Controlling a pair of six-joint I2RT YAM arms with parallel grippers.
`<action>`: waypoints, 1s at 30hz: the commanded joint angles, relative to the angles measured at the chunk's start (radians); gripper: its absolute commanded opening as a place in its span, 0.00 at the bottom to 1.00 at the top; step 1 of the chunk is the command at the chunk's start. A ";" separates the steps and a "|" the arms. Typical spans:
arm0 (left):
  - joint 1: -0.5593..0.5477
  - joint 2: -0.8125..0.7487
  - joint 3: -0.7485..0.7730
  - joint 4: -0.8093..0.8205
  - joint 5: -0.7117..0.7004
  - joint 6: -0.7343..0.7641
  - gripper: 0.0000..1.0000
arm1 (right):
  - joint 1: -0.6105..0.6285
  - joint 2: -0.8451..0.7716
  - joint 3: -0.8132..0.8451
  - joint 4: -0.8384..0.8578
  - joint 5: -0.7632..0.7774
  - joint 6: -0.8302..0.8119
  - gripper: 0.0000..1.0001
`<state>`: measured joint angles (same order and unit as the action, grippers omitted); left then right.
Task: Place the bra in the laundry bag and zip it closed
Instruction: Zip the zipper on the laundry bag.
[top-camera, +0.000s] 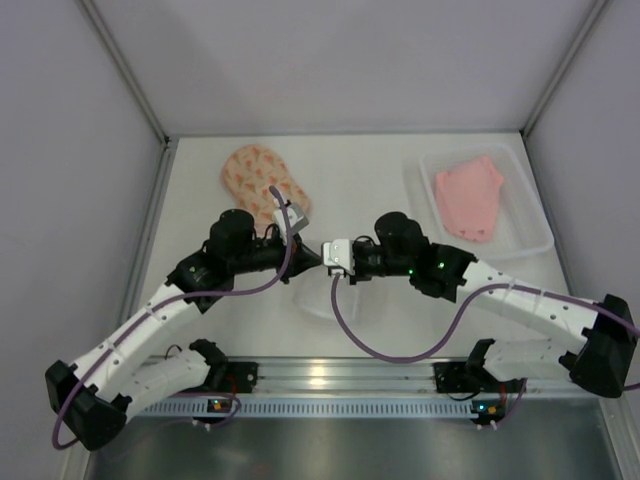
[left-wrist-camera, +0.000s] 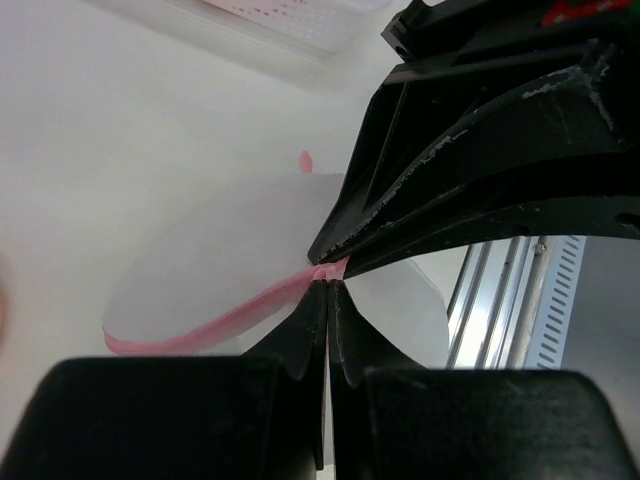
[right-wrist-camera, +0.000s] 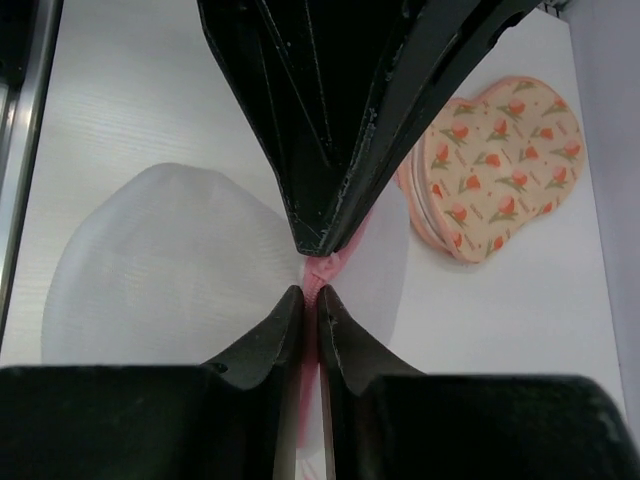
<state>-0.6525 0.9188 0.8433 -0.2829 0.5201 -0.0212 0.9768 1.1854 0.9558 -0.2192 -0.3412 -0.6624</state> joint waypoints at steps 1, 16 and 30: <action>0.001 -0.028 0.022 0.034 0.035 -0.019 0.00 | 0.005 0.016 0.040 0.024 0.001 -0.031 0.07; 0.177 0.021 -0.070 -0.001 -0.012 0.012 0.00 | -0.004 -0.286 -0.072 -0.054 0.044 -0.046 0.00; 0.240 0.034 0.022 0.007 0.142 -0.011 0.00 | -0.007 -0.253 -0.071 -0.048 0.056 0.004 0.61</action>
<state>-0.4175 0.9882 0.8078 -0.3149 0.6014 -0.0025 0.9722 0.8852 0.8024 -0.2932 -0.2707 -0.7086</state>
